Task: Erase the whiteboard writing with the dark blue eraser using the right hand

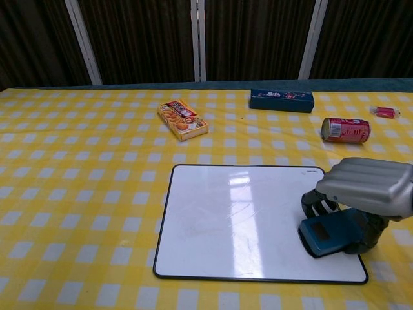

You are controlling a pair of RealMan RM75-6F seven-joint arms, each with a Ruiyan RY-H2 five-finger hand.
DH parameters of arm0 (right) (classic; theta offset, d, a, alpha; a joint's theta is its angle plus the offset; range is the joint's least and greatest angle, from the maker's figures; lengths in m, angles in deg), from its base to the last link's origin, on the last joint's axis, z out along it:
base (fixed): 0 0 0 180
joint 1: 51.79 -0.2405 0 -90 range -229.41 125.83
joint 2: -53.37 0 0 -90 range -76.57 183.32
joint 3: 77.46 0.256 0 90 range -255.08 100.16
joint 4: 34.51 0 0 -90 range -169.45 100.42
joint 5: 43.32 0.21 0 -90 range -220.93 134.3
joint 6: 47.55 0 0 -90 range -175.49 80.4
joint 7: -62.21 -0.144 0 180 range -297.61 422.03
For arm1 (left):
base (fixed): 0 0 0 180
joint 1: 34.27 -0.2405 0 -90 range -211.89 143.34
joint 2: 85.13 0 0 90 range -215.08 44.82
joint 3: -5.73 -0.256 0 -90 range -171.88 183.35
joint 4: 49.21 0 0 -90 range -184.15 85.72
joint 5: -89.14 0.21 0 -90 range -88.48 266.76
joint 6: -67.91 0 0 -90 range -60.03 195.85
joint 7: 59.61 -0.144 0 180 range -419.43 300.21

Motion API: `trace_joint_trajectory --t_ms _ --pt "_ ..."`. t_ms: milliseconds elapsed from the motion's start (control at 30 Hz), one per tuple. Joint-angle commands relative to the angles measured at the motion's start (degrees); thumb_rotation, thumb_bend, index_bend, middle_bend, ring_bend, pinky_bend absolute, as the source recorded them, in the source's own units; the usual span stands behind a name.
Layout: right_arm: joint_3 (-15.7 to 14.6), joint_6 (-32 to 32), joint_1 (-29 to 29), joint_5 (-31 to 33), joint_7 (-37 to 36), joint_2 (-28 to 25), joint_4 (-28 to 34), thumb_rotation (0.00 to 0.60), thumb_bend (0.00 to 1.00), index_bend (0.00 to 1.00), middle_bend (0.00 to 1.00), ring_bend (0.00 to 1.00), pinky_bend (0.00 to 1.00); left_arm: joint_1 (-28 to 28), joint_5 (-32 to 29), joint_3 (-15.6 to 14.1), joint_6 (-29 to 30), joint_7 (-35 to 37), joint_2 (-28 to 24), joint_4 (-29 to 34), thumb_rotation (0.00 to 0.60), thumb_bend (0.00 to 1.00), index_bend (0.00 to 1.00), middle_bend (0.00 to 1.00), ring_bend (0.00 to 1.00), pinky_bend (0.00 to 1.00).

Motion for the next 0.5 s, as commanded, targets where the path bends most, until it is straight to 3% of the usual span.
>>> trace_joint_trajectory --t_ms 33,267,500 --pt "2.43 -0.06 -0.63 2.76 -0.26 1.59 -3.24 0.600 0.45 0.53 0.55 0.45 0.46 0.00 -0.02 0.03 0.01 0.07 -0.02 -0.05 0.600 0.00 0.00 0.00 0.00 0.00" --pt "6.38 -0.11 -1.80 7.74 -0.45 5.39 -9.73 0.600 0.45 0.53 0.55 0.45 0.46 0.10 -0.31 0.16 -0.23 0.19 0.01 -0.27 0.600 0.00 0.00 0.00 0.00 0.00" --pt "8.05 0.19 -2.64 10.52 0.66 7.99 -12.34 0.600 0.45 0.53 0.55 0.45 0.46 0.14 -0.48 0.19 -0.33 0.04 0.11 -0.32 0.600 0.00 0.00 0.00 0.00 0.00"
